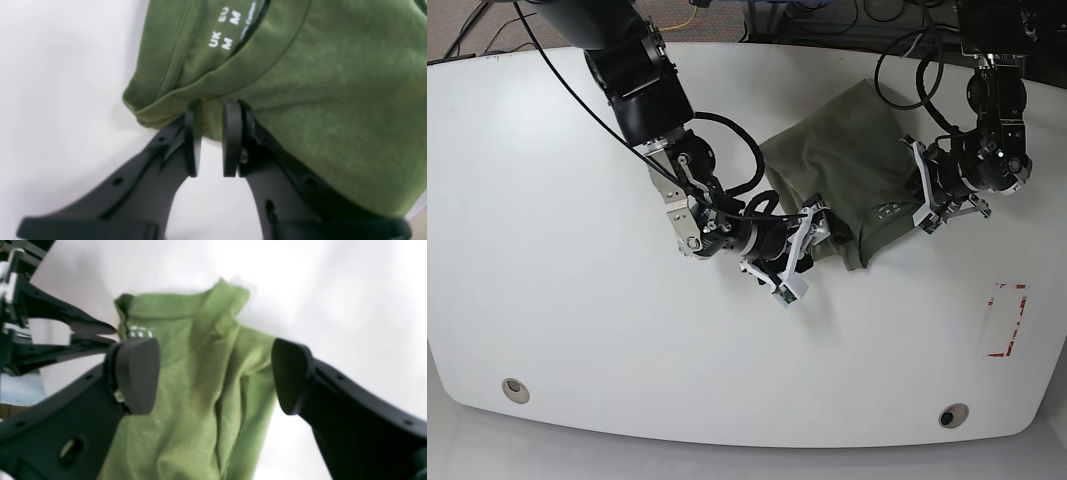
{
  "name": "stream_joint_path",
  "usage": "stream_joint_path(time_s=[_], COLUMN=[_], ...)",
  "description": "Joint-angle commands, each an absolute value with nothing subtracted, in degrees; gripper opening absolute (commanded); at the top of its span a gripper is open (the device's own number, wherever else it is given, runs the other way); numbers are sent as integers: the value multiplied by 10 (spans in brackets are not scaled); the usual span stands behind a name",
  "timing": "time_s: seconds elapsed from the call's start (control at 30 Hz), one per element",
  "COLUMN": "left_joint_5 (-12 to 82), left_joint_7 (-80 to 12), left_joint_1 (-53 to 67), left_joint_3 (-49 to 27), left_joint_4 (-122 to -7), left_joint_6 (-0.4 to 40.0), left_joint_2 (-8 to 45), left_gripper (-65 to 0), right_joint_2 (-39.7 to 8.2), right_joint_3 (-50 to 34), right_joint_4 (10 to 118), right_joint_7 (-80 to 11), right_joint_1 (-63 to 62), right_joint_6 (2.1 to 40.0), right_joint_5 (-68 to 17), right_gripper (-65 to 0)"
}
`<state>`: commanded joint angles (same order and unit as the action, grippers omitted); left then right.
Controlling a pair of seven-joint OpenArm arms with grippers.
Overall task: Layout the t-shirt on the table in an organized manner, then fold the t-shirt properly
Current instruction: 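Hold the green bundle with both grippers and adjust its collar edge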
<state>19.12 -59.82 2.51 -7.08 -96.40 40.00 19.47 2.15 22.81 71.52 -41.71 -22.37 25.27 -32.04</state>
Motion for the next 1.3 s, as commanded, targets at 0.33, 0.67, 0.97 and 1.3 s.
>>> stream_joint_path(time_s=[0.33, 0.67, 0.97, 1.3], left_joint_5=[191, 191, 191, 190], left_joint_7=[-598, -598, -598, -598], left_joint_1=[25, 25, 25, 25], left_joint_3=[-72, -72, -72, -71], left_joint_4=[-964, -966, -966, -965], left_joint_6=[400, 400, 400, 400], left_joint_2=[196, 195, 194, 196], left_gripper=[-553, -553, -553, -553], right_joint_2=[36, 33, 32, 32], right_joint_3=[229, 229, 229, 229], right_joint_4=[697, 641, 688, 731], right_joint_7=[-415, -392, -395, -421], right_joint_1=[-221, -220, -208, -220], right_joint_6=[255, 257, 257, 255], right_joint_5=[-320, -320, -320, -320], right_gripper=[-147, -147, -147, -147])
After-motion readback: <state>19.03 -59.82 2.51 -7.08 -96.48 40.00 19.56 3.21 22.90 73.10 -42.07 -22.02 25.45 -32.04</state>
